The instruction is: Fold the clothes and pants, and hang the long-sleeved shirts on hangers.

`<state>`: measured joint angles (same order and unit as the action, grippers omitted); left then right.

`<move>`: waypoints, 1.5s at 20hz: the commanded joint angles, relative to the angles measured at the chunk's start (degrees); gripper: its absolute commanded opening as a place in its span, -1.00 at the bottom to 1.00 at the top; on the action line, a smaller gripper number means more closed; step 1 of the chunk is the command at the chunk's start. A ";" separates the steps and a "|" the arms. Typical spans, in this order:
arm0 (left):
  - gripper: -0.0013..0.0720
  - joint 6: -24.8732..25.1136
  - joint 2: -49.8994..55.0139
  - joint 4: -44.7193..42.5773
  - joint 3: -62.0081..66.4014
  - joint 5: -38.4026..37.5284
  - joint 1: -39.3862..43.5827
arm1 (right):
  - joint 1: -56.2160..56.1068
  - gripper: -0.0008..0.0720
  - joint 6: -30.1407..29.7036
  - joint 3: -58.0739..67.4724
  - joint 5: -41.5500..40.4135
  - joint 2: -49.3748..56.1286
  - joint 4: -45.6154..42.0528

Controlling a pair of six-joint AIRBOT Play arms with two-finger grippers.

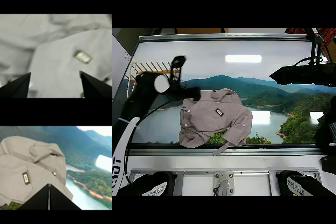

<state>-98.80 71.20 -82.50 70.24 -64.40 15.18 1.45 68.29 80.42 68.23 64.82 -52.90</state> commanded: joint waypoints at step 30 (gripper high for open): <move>-0.93 12.02 9.27 17.55 -3.74 4.79 -13.86 | -15.32 0.83 0.92 12.70 -20.79 48.81 0.35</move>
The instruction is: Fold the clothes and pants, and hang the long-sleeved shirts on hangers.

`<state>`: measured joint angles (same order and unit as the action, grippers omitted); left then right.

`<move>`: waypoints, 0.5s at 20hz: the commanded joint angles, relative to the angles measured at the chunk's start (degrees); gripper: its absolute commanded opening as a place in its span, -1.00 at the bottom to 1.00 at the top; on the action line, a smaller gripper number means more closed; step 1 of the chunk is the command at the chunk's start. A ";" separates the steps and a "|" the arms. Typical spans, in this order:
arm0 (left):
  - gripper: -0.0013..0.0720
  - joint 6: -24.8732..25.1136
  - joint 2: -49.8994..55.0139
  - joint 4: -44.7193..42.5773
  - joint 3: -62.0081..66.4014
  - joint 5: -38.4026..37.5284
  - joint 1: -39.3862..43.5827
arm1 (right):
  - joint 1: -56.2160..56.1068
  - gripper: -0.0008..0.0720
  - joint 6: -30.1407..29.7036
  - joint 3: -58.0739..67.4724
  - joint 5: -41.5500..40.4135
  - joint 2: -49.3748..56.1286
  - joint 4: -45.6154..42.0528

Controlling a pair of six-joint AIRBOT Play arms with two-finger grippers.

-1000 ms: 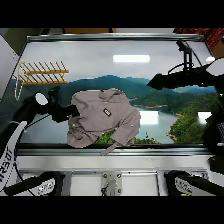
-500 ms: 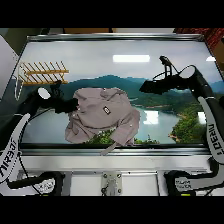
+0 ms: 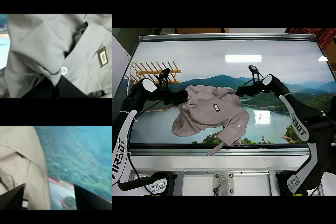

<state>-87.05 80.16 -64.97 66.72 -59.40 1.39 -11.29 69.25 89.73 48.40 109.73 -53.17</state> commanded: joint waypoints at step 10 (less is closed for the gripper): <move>-0.93 0.28 1.77 -9.77 22.34 -9.66 0.04 | -0.11 -0.95 0.46 5.14 1.57 -12.83 -14.95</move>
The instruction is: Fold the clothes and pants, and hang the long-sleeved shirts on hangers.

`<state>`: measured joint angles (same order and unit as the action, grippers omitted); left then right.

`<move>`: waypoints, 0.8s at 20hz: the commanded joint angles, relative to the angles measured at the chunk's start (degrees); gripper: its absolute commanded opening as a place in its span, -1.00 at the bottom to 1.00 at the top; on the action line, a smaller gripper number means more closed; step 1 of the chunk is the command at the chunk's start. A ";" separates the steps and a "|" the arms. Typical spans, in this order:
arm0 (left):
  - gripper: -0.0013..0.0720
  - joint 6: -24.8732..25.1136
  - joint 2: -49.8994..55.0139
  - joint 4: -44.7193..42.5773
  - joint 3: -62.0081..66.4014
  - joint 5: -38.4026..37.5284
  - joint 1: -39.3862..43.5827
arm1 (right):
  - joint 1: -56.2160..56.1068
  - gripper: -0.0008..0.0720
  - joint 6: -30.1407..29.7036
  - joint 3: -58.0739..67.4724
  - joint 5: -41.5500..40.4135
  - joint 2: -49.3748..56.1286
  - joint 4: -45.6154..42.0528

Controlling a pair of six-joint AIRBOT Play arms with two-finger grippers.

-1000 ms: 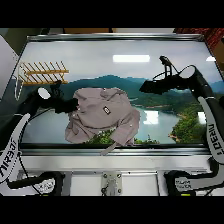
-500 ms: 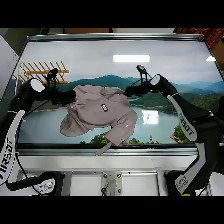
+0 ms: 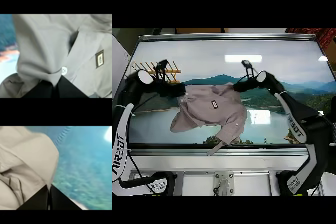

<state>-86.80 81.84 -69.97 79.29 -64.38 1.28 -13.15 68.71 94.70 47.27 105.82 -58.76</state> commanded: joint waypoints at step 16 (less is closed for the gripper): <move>0.65 -8.55 11.54 -5.49 32.57 -7.48 12.81 | -8.37 -0.94 41.05 -46.93 12.02 -62.36 -16.28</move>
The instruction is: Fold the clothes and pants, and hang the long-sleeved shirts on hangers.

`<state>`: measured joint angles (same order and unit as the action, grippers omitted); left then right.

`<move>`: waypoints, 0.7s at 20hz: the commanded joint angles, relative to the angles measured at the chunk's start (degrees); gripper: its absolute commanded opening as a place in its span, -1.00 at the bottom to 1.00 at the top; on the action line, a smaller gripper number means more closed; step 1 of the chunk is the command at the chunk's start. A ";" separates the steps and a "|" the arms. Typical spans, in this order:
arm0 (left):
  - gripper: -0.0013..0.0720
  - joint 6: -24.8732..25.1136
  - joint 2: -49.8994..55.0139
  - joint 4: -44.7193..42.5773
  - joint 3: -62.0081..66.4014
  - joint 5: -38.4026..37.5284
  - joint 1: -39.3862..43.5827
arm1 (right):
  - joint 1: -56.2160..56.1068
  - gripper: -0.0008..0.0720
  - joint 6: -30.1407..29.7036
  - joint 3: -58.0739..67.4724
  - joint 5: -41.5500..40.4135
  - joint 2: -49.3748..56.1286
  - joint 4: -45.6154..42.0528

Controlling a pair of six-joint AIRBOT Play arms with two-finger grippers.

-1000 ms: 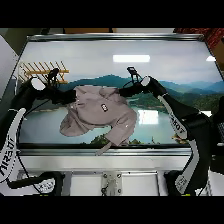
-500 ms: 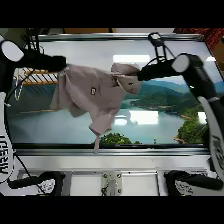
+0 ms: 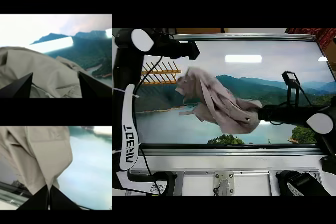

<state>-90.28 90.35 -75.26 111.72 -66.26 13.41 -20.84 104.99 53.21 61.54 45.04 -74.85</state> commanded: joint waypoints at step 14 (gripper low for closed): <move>0.65 -25.86 -19.26 4.04 -63.41 9.73 23.58 | 10.54 0.81 -0.92 -5.99 -5.79 -3.10 -1.36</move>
<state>-110.00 73.49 -74.26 58.57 -63.00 32.29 -11.62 104.38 47.27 56.03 43.38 -76.31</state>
